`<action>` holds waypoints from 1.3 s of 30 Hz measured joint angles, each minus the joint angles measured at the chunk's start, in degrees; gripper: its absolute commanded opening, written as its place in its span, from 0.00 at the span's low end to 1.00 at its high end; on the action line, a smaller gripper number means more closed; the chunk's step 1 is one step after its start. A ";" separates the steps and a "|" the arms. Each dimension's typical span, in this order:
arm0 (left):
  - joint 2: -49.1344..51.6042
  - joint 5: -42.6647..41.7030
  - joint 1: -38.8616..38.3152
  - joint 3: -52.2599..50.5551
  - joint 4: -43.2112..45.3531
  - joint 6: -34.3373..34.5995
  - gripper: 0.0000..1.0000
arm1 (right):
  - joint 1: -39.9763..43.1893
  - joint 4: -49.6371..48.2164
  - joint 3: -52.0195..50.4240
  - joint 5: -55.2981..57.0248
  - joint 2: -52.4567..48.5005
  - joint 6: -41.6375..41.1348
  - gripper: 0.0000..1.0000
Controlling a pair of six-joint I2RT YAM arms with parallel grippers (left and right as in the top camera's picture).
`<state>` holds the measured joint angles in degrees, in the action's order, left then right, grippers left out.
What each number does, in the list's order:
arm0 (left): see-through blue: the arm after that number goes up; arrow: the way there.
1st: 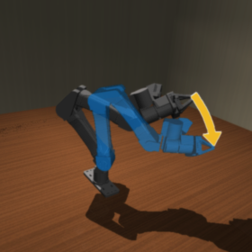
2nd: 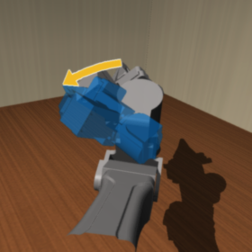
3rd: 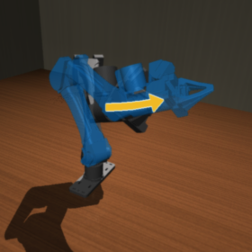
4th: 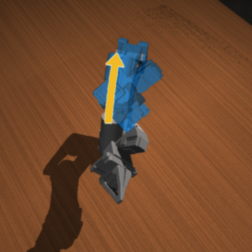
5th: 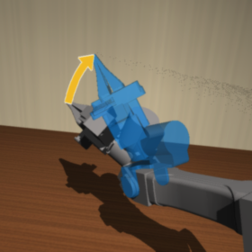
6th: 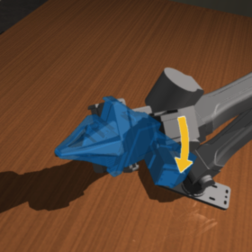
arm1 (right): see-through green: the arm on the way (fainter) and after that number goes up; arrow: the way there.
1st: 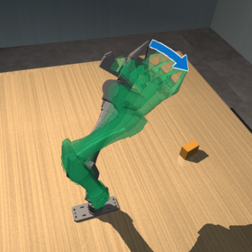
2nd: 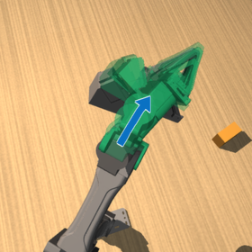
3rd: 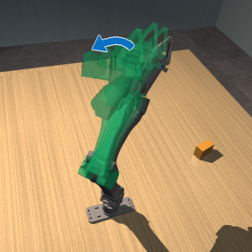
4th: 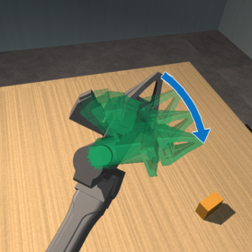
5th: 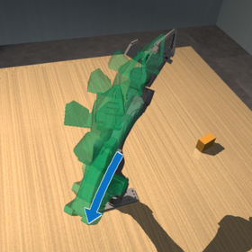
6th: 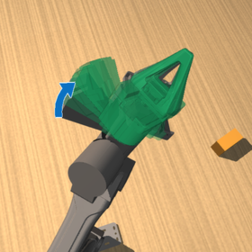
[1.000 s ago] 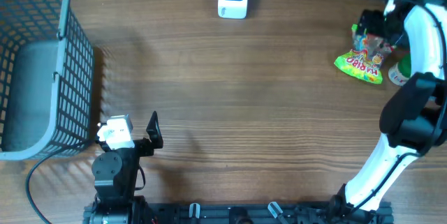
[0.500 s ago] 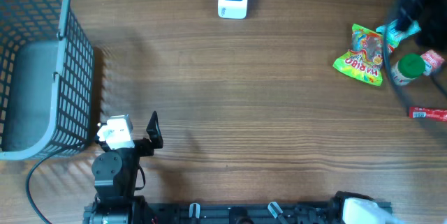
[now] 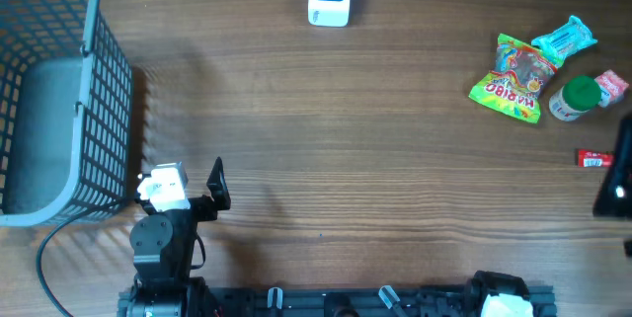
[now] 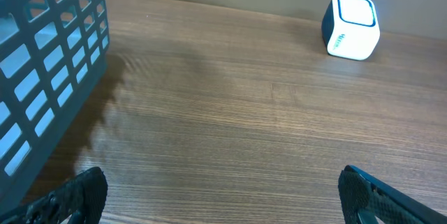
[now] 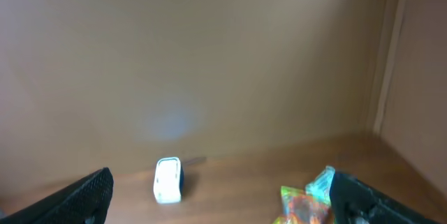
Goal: Scan the item barcode
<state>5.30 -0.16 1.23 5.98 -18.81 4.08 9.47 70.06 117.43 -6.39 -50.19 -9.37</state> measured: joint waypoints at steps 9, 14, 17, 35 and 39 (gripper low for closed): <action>0.00 0.00 0.00 0.00 -0.04 0.02 1.00 | 0.00 -26.12 -27.34 -1.42 19.39 0.17 1.00; 0.00 0.00 0.00 -0.02 0.00 0.00 1.00 | 0.00 -26.88 -41.24 -4.81 24.68 0.20 1.00; 0.00 0.00 0.00 -0.02 -0.04 0.00 1.00 | 0.00 -29.75 -51.36 -8.61 24.20 0.22 1.00; 0.00 0.00 0.00 -0.02 0.00 0.00 1.00 | 0.00 -68.81 -80.70 -32.17 22.82 1.90 1.00; 0.00 0.00 0.00 -0.02 -0.02 0.00 1.00 | -0.04 -64.85 -80.70 -29.75 25.53 4.04 1.00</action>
<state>5.30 -0.16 1.23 5.96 -18.83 4.08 9.43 5.21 36.73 -36.14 -24.67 -5.32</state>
